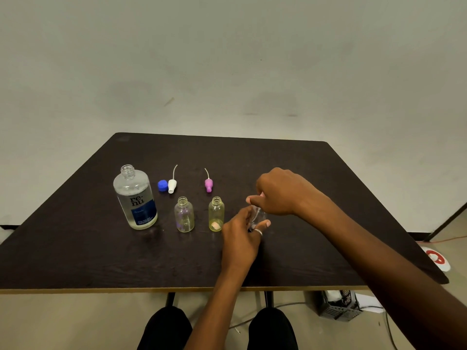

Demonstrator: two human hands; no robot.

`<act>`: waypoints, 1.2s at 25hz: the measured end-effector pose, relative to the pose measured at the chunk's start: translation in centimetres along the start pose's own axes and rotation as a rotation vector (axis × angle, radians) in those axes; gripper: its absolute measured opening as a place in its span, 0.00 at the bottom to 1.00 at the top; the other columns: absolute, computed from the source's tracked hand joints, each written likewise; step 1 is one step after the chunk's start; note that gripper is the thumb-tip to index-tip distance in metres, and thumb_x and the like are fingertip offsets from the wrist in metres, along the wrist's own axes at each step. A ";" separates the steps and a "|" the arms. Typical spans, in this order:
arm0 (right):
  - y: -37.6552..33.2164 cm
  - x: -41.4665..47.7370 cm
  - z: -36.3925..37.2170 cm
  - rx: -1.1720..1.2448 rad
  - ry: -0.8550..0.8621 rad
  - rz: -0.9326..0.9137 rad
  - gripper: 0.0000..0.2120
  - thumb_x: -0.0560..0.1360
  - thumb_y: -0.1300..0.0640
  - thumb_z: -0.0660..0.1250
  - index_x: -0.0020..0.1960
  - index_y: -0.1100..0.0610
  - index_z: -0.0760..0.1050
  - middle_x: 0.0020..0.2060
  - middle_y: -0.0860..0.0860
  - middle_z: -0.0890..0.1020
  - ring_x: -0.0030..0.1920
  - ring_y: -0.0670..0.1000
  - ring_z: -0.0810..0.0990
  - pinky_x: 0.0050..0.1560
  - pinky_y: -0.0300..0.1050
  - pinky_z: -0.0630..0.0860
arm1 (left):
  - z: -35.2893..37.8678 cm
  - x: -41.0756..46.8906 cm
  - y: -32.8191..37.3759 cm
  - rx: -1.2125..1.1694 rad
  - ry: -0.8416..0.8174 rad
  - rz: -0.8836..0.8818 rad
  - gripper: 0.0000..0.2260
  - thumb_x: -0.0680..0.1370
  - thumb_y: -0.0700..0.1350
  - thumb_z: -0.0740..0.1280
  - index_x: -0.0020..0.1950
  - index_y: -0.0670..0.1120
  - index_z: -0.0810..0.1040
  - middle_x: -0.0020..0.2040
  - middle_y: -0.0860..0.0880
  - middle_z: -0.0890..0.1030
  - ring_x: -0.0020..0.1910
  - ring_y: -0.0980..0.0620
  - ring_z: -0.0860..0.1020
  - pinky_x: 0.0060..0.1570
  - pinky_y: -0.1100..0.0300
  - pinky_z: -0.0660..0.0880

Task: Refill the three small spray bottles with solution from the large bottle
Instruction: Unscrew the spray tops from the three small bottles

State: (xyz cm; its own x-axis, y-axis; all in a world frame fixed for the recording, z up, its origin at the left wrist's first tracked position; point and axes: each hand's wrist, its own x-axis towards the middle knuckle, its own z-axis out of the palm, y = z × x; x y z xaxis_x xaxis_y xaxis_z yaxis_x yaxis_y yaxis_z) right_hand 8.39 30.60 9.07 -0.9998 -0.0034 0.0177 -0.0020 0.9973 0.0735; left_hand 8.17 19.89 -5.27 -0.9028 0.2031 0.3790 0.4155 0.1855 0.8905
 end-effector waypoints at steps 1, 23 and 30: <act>0.1 0.1 0.1 0.015 -0.007 -0.002 0.16 0.76 0.43 0.64 0.43 0.55 0.78 0.36 0.50 0.80 0.36 0.49 0.80 0.41 0.49 0.81 | 0.0 0.0 -0.1 -0.004 0.002 -0.003 0.11 0.73 0.46 0.77 0.52 0.52 0.80 0.40 0.63 0.79 0.45 0.68 0.79 0.42 0.76 0.72; 4.1 1.4 -5.2 0.281 0.085 -0.045 0.16 0.75 0.56 0.65 0.62 0.52 0.78 0.56 0.48 0.81 0.52 0.48 0.78 0.50 0.42 0.73 | 0.1 0.1 -0.1 -0.052 -0.042 -0.114 0.22 0.74 0.47 0.77 0.66 0.47 0.78 0.60 0.52 0.83 0.58 0.60 0.80 0.59 0.65 0.78; 4.1 6.9 4.0 0.269 0.110 0.045 0.20 0.69 0.48 0.75 0.57 0.57 0.79 0.50 0.54 0.81 0.47 0.52 0.79 0.49 0.48 0.78 | 0.2 0.2 -0.1 -0.096 -0.038 -0.109 0.19 0.74 0.46 0.77 0.63 0.50 0.80 0.58 0.54 0.84 0.56 0.62 0.81 0.58 0.61 0.79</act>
State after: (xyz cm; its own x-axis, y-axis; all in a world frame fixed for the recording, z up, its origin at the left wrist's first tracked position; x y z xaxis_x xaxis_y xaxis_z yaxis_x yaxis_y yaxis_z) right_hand 1.39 34.95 5.54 -0.9911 0.0480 0.1238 0.0229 0.9802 -0.1968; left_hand 8.00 20.06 -5.34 -0.9365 0.2229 0.2707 0.3012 0.1161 0.9465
